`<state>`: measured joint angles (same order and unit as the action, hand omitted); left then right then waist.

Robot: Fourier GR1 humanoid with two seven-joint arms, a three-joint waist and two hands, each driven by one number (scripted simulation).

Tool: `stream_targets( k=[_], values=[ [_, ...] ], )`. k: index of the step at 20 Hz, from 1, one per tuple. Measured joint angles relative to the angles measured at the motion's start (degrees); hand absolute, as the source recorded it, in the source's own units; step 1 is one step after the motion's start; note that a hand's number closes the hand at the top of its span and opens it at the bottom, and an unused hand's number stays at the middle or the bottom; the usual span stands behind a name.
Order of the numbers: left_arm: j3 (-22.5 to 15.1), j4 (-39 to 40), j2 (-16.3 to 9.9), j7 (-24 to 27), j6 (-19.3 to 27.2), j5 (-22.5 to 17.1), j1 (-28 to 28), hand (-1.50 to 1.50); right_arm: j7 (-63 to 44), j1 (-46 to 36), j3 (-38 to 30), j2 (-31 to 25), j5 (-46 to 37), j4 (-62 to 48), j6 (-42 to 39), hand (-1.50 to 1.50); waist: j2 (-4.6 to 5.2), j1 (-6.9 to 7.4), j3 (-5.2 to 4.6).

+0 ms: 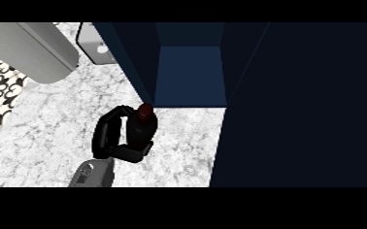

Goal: Pick up the wine, place it into the cabinet and close the cabinet

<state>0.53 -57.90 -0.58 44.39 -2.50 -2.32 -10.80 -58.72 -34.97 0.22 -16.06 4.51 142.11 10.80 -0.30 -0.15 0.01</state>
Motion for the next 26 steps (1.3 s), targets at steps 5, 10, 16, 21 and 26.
stream_targets(
  k=[5, 10, 16, 21, 26],
  values=[
    [-5.1, -11.0, 0.4, -7.9, 0.2, -2.7, 2.2, 1.50, 0.4, 1.4, 0.6, 0.6, 0.1, 0.0, -0.1, -1.50, -0.07, 0.11, 0.02],
    [-12.0, -20.8, 0.5, -16.3, 5.6, -7.2, 1.7, 1.50, 0.9, 0.8, 1.0, 1.2, 0.2, -0.4, -0.2, -1.50, -0.02, 0.10, 0.01],
    [-19.0, -30.4, 0.6, -28.4, 16.7, -9.3, -3.0, 1.50, 0.9, 0.9, 0.6, 1.3, 0.5, -0.5, -0.3, -1.50, 0.01, -0.16, 0.00],
    [-19.4, -31.3, 0.6, -37.1, 23.7, -9.1, -11.8, 1.50, 0.9, 2.0, -0.2, 1.3, 0.8, -0.4, -0.7, -1.50, 0.09, -0.42, 0.01],
    [-18.2, -29.4, 0.6, -43.3, 27.7, -9.7, -18.5, 1.50, 0.7, 1.1, -0.8, 0.9, 1.2, -0.5, -1.0, -1.50, 0.13, -0.47, 0.01]
  ],
)
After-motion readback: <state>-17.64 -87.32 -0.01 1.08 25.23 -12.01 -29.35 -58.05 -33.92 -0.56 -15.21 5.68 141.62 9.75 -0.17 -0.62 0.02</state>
